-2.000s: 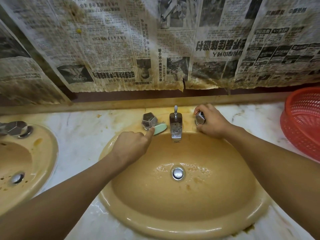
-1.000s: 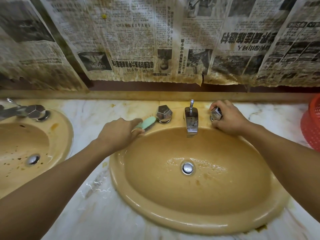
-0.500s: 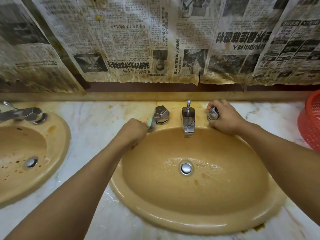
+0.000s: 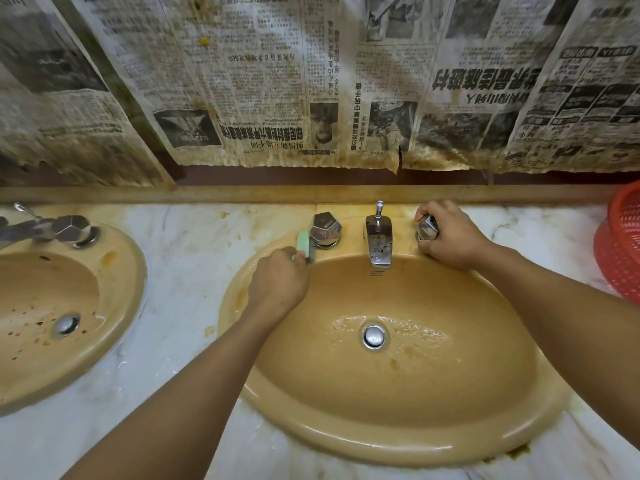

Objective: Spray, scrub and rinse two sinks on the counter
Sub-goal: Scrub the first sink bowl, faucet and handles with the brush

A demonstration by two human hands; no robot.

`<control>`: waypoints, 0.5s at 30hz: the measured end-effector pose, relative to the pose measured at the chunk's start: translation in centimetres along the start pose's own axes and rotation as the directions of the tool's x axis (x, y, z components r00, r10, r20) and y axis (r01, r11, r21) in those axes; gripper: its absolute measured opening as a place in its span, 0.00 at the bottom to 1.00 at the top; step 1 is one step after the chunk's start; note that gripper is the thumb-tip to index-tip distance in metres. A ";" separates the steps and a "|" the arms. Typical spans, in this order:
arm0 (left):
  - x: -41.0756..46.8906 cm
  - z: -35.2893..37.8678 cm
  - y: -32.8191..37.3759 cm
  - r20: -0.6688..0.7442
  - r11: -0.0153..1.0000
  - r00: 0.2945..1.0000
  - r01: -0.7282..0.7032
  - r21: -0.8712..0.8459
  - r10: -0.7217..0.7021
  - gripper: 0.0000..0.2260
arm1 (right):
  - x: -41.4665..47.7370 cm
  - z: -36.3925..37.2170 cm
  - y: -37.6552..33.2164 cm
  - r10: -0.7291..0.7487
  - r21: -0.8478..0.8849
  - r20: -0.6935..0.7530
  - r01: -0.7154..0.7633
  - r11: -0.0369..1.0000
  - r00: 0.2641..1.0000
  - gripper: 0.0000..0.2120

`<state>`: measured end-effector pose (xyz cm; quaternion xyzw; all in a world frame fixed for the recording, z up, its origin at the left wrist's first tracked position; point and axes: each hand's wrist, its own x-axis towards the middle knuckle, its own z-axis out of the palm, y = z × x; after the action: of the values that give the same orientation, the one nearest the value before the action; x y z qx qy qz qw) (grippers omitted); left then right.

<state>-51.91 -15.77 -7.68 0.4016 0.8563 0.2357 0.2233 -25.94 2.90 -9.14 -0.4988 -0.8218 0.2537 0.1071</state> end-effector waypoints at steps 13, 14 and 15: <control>-0.4 0.7 1.3 0.050 0.972 0.988 0.155 -0.177 -0.149 0.13 | 0.1 0.2 0.2 -0.002 0.007 -0.012 0.002 1.000 1.000 0.21; 0.0 1.0 1.5 0.039 0.965 0.985 0.170 -0.200 -0.165 0.14 | 0.1 0.2 0.2 -0.001 0.010 -0.011 0.002 1.000 1.000 0.21; 0.7 1.1 1.9 0.028 0.959 0.983 0.182 -0.215 -0.181 0.15 | 0.0 0.2 0.2 -0.001 0.012 -0.008 0.001 1.000 1.000 0.21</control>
<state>-50.61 -13.90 -7.57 0.2956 0.8578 0.3047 0.2897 -25.89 2.95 -9.37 -0.4987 -0.8201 0.2565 0.1137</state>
